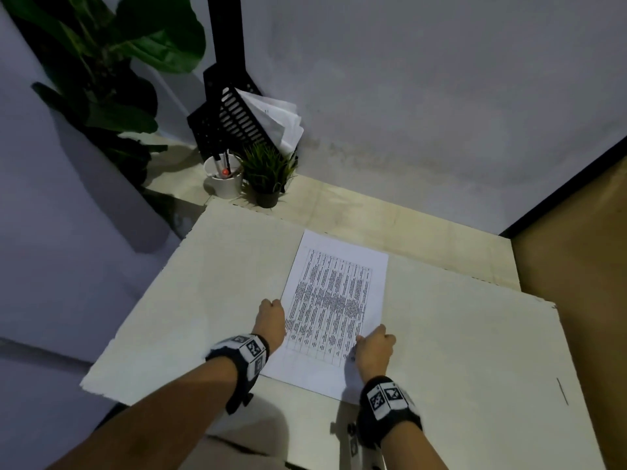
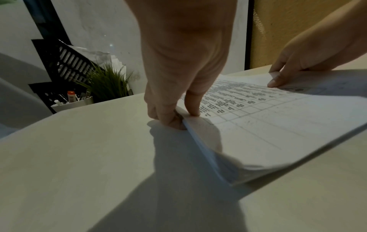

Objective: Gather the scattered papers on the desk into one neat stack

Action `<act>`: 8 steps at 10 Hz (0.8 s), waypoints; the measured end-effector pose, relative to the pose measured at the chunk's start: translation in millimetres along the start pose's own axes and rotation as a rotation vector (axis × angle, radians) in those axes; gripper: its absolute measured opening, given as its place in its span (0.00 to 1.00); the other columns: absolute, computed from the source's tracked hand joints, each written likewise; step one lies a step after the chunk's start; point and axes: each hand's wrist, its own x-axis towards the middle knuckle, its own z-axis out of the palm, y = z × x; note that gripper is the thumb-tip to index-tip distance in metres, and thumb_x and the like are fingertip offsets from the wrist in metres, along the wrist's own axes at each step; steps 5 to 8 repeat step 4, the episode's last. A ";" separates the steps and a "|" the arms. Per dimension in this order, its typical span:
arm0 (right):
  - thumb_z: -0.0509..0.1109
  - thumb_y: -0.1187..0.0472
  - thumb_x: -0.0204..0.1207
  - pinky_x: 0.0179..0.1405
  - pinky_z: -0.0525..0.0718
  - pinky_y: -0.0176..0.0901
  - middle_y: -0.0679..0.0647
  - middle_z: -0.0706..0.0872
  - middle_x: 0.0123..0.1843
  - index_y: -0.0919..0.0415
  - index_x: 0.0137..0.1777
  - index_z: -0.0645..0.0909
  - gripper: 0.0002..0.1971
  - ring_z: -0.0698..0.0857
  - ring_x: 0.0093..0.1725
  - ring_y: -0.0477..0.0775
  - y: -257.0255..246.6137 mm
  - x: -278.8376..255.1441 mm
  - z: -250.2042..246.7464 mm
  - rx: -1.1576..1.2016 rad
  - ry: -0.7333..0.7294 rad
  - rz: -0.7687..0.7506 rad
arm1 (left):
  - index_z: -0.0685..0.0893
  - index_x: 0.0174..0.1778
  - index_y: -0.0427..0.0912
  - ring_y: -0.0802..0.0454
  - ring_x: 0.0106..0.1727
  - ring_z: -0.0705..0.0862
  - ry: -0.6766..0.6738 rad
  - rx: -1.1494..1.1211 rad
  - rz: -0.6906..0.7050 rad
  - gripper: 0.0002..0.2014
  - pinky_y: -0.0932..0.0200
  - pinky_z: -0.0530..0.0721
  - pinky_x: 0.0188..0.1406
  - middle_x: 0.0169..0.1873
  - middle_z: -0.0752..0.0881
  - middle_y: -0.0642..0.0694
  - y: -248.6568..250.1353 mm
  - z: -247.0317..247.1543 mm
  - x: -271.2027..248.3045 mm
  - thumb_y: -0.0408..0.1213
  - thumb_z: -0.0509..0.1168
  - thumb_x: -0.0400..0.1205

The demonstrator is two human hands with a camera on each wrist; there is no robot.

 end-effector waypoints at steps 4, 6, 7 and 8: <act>0.68 0.48 0.75 0.71 0.67 0.64 0.69 0.57 0.78 0.67 0.79 0.51 0.41 0.60 0.75 0.72 -2.2 -1.4 -40.6 -0.045 -0.008 0.021 | 0.64 0.71 0.29 0.33 0.68 0.72 -0.004 0.035 0.004 0.26 0.45 0.74 0.65 0.71 0.65 0.29 10.9 -43.6 -12.4 0.42 0.57 0.82; 0.68 0.48 0.75 0.71 0.67 0.64 0.69 0.57 0.78 0.67 0.79 0.51 0.41 0.60 0.75 0.72 -2.2 -1.4 -40.6 -0.045 -0.008 0.021 | 0.64 0.71 0.29 0.33 0.68 0.72 -0.004 0.035 0.004 0.26 0.45 0.74 0.65 0.71 0.65 0.29 10.9 -43.6 -12.4 0.42 0.57 0.82; 0.68 0.48 0.75 0.71 0.67 0.64 0.69 0.57 0.78 0.67 0.79 0.51 0.41 0.60 0.75 0.72 -2.2 -1.4 -40.6 -0.045 -0.008 0.021 | 0.64 0.71 0.29 0.33 0.68 0.72 -0.004 0.035 0.004 0.26 0.45 0.74 0.65 0.71 0.65 0.29 10.9 -43.6 -12.4 0.42 0.57 0.82; 0.68 0.48 0.75 0.71 0.67 0.64 0.69 0.57 0.78 0.67 0.79 0.51 0.41 0.60 0.75 0.72 -2.2 -1.4 -40.6 -0.045 -0.008 0.021 | 0.64 0.71 0.29 0.33 0.68 0.72 -0.004 0.035 0.004 0.26 0.45 0.74 0.65 0.71 0.65 0.29 10.9 -43.6 -12.4 0.42 0.57 0.82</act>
